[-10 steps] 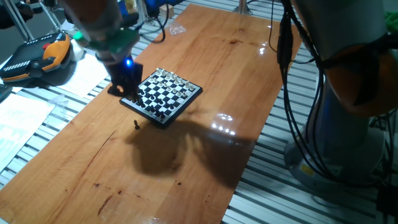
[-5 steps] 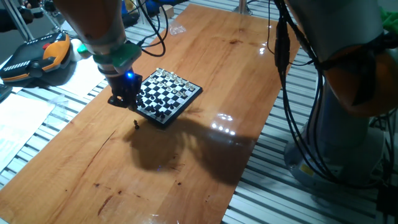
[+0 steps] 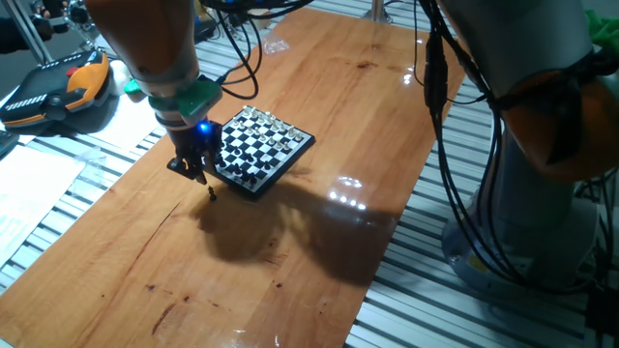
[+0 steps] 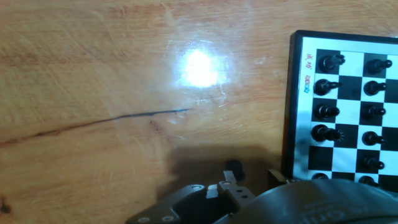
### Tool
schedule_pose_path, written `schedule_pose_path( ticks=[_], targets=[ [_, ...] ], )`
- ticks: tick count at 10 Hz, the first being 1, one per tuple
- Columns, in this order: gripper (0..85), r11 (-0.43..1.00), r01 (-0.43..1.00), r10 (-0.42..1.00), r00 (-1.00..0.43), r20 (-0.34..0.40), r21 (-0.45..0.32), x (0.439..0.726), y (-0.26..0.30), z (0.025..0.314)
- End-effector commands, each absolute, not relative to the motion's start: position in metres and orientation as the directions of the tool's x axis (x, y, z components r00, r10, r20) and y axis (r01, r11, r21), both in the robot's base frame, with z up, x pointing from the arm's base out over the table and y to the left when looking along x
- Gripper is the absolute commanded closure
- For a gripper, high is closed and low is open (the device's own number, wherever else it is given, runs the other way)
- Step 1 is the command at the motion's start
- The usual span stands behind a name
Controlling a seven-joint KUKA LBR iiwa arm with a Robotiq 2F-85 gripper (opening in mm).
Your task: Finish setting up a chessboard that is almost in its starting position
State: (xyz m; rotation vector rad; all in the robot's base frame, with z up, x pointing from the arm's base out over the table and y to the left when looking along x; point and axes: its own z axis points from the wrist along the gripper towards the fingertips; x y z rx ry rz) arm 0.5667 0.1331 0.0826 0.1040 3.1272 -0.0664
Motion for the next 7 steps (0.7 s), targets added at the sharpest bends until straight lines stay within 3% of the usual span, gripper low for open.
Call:
schedule_pose_path(
  ticks=[1, 7],
  targets=[
    [51.0, 0.997, 0.067, 0.066, -0.998, -0.014, -0.042, 0.567, 0.133, 0.081],
    [51.0, 0.997, 0.067, 0.066, -0.998, -0.019, -0.023, 0.568, 0.135, 0.061]
  ],
)
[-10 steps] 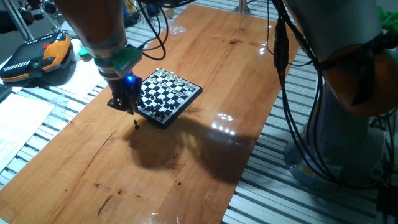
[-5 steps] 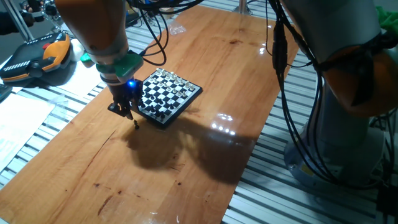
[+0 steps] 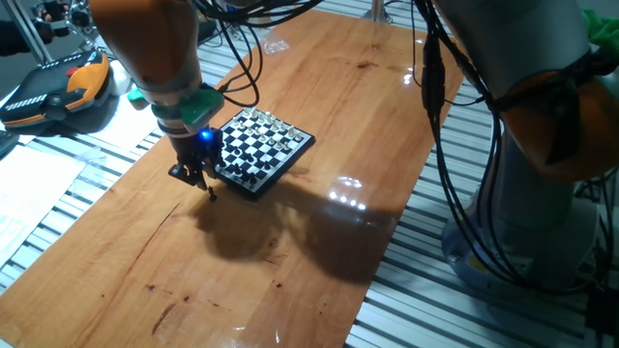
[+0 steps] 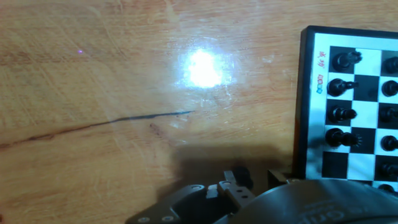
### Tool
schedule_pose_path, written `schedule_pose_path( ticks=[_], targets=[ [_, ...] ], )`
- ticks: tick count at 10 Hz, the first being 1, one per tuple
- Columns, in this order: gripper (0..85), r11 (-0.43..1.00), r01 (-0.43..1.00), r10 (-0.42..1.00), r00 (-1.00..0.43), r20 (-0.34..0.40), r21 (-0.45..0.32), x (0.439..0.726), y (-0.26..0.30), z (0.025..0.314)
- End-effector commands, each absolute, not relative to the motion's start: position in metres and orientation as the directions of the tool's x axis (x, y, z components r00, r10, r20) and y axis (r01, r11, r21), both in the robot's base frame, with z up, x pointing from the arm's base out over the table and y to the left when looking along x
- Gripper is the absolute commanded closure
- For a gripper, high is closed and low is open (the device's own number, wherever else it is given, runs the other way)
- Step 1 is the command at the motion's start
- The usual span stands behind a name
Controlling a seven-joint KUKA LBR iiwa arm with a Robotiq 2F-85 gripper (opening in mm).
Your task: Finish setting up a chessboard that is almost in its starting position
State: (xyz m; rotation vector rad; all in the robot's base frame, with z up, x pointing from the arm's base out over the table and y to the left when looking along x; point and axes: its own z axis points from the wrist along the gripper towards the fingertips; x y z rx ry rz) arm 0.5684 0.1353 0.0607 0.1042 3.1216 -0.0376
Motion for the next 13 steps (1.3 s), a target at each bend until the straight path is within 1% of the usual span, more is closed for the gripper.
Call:
schedule_pose_path(
  ticks=[1, 6, 7, 13],
  targets=[
    [51.0, 0.998, 0.067, 0.067, -0.998, -0.019, -0.022, 0.5684, 0.1354, 0.0602],
    [51.0, 0.998, 0.065, 0.065, -0.998, -0.019, -0.022, 0.5673, 0.1362, 0.0601],
    [68.0, 0.998, 0.065, 0.065, -0.998, -0.019, -0.019, 0.5670, 0.1364, 0.0593],
    [68.0, 0.998, 0.061, 0.060, -0.998, -0.031, -0.018, 0.5664, 0.1366, 0.0575]
  ],
)
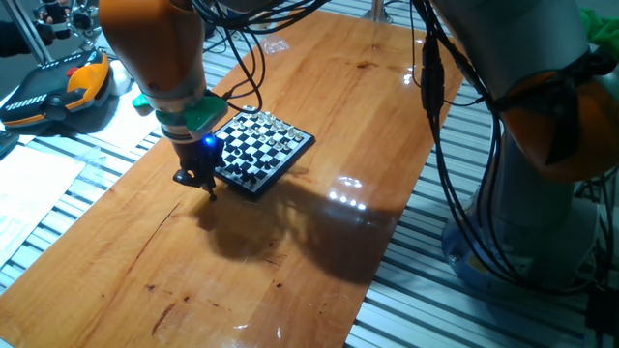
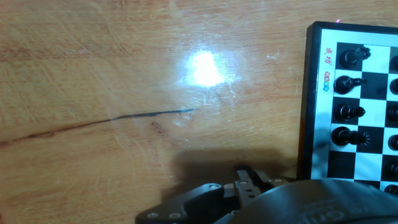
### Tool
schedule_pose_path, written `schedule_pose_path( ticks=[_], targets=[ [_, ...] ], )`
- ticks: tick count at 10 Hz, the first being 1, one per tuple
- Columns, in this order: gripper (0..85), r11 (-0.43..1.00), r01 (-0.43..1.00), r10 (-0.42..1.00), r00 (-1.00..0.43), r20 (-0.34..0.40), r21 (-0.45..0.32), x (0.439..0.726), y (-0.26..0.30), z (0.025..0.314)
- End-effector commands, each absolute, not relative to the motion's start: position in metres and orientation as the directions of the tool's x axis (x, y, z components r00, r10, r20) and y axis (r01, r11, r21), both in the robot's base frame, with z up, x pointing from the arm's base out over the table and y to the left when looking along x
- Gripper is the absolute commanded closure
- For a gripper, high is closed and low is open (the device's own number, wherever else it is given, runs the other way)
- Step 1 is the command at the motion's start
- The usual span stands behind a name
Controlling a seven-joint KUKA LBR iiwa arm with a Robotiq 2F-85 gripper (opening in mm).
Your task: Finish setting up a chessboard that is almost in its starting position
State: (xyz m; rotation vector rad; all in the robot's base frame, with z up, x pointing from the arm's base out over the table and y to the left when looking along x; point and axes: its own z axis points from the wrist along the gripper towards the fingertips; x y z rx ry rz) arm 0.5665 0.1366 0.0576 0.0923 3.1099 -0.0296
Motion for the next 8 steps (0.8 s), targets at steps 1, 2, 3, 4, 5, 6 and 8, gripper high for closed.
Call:
schedule_pose_path(
  ticks=[1, 2, 3, 4, 5, 6, 8],
  targets=[
    [68.0, 0.998, 0.056, 0.056, -0.998, -0.031, -0.018, 0.5665, 0.1366, 0.0576],
    [68.0, 0.998, 0.053, 0.053, -0.998, -0.031, -0.017, 0.5665, 0.1366, 0.0577],
    [68.0, 0.999, 0.050, 0.050, -0.998, -0.030, -0.015, 0.5665, 0.1365, 0.0578],
    [85.0, 0.999, 0.042, 0.042, -0.999, -0.032, -0.015, 0.5666, 0.1364, 0.0581],
    [85.0, 0.999, 0.039, 0.039, -0.999, -0.032, -0.016, 0.5667, 0.1363, 0.0587],
    [85.0, 0.999, 0.036, 0.036, -0.999, -0.032, -0.016, 0.5668, 0.1360, 0.0595],
    [85.0, 0.999, 0.029, 0.028, -0.999, -0.033, -0.025, 0.5672, 0.1339, 0.0637]
  ],
)
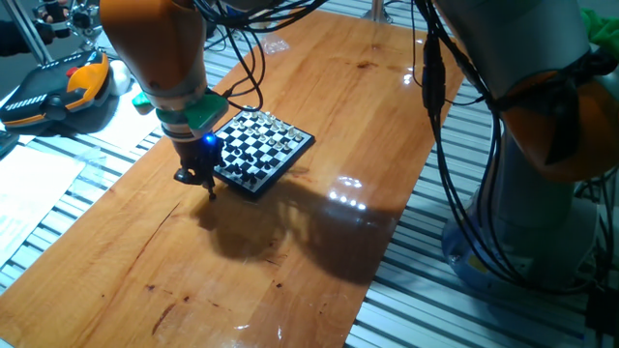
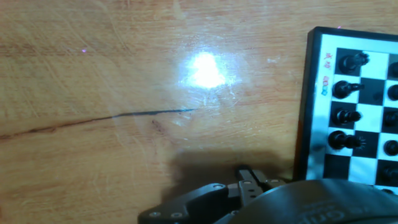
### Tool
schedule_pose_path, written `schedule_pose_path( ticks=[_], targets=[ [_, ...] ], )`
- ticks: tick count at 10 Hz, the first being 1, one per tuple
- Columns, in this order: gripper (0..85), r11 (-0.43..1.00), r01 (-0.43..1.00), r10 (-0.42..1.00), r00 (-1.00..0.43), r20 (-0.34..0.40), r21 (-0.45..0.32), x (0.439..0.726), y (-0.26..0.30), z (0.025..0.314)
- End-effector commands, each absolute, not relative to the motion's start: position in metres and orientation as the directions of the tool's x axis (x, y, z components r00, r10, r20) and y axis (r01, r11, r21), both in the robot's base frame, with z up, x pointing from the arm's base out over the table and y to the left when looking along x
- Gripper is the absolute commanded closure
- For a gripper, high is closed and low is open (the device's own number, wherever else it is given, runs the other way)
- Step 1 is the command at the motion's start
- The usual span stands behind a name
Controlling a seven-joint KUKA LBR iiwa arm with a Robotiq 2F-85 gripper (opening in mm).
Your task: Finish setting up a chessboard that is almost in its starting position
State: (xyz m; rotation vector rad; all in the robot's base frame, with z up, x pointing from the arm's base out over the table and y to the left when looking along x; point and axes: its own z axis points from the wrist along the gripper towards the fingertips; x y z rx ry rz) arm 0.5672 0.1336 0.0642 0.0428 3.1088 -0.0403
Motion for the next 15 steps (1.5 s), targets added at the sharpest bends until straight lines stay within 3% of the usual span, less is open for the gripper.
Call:
schedule_pose_path(
  ticks=[1, 6, 9, 15],
  targets=[
    [85.0, 0.999, 0.024, 0.023, -0.999, -0.030, -0.031, 0.567, 0.131, 0.068],
    [85.0, 0.997, 0.065, 0.061, -0.995, -0.076, -0.050, 0.561, 0.118, 0.087],
    [85.0, 0.998, 0.039, 0.036, -0.997, -0.064, -0.049, 0.573, 0.098, 0.094],
    [85.0, 0.999, 0.019, 0.016, -0.997, -0.077, -0.050, 0.574, 0.076, 0.092]
  ],
)
